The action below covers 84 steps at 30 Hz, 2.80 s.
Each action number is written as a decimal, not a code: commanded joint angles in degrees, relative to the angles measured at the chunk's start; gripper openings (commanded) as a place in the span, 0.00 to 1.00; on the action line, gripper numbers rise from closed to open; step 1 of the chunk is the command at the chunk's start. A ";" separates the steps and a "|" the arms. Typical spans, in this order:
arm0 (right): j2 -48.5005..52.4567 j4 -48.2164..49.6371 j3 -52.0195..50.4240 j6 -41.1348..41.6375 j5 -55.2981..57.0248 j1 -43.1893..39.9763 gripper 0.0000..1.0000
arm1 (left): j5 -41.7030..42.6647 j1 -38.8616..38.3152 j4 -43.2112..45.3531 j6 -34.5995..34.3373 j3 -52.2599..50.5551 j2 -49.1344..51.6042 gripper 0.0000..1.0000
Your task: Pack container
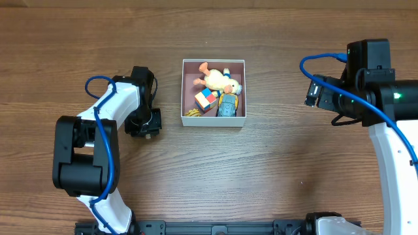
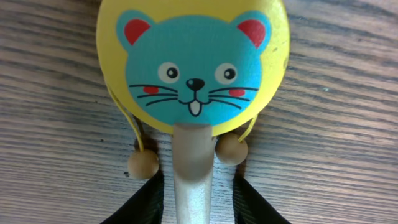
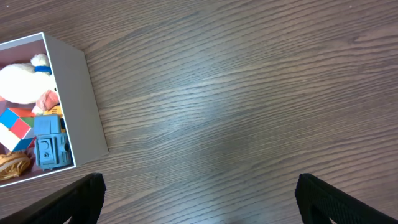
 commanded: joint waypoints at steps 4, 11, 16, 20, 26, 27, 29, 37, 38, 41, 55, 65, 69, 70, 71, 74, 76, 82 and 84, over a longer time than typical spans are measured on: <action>-0.04 0.20 0.09 -0.20 0.81 -0.04 1.00 | -1.33 0.22 2.36 -1.09 -1.31 0.15 0.29; -0.04 0.22 0.09 -0.20 0.81 -0.04 1.00 | -1.33 0.22 2.84 -0.68 -1.31 0.15 0.22; -0.04 0.22 0.09 -0.17 0.81 -0.04 1.00 | -1.31 0.22 2.82 -0.70 -1.31 0.15 0.18; -0.04 0.22 0.09 -0.17 0.81 -0.04 1.00 | -1.33 0.22 2.82 -0.66 -1.25 0.15 0.17; -0.04 0.20 0.09 -0.20 0.81 -0.04 1.00 | -1.36 0.20 0.87 1.66 1.57 0.13 0.12; -0.04 0.22 0.09 -0.17 0.81 -0.04 1.00 | -1.36 0.20 0.28 2.03 2.43 0.13 0.12; -0.04 0.20 0.09 -0.17 0.81 -0.04 1.00 | -1.38 0.20 -1.25 2.38 4.55 0.13 0.12; -0.04 0.22 0.09 -0.20 0.81 -0.04 1.00 | -1.25 0.09 -7.87 2.80 17.62 0.13 0.11; -0.04 0.20 0.09 -0.17 0.81 -0.04 1.00 | -1.11 -0.02 -9.01 2.82 19.91 0.13 0.11; -0.04 0.20 0.09 -0.17 0.81 -0.04 1.00 | -0.61 -0.87 -12.22 3.32 26.62 0.13 0.11; -0.04 0.22 0.09 -0.20 0.81 -0.04 1.00 | 4.52 -17.49 -11.47 5.77 39.80 0.15 0.16; -0.04 0.20 0.09 -0.17 0.81 -0.04 1.00 | 3.19 -21.40 -9.20 5.14 39.78 0.15 0.32; -0.04 0.20 0.09 -0.20 0.81 -0.04 1.00 | 3.17 -20.68 -9.88 5.42 39.78 0.15 0.57; -0.04 0.20 0.09 -0.20 0.81 -0.04 1.00 | 3.19 -20.50 -9.88 5.55 39.80 0.13 0.68; -0.04 0.22 0.09 -0.17 0.81 -0.04 1.00 | 3.17 -20.41 -9.88 5.60 39.85 0.09 0.82; -0.04 0.20 0.09 -0.17 0.81 -0.04 1.00 | 3.19 -19.61 -10.97 5.53 40.65 -0.57 1.00; -0.04 0.20 0.09 -0.17 0.81 -0.04 1.00 | 3.19 -18.95 -11.89 5.31 41.03 -1.62 1.00; -0.04 0.20 0.09 -0.17 0.81 -0.04 1.00 | -0.09 -17.00 -15.39 4.85 41.00 -9.46 1.00; -0.04 0.22 0.09 -0.17 0.81 -0.04 1.00 | -1.92 -16.26 -17.66 4.85 40.98 -13.68 1.00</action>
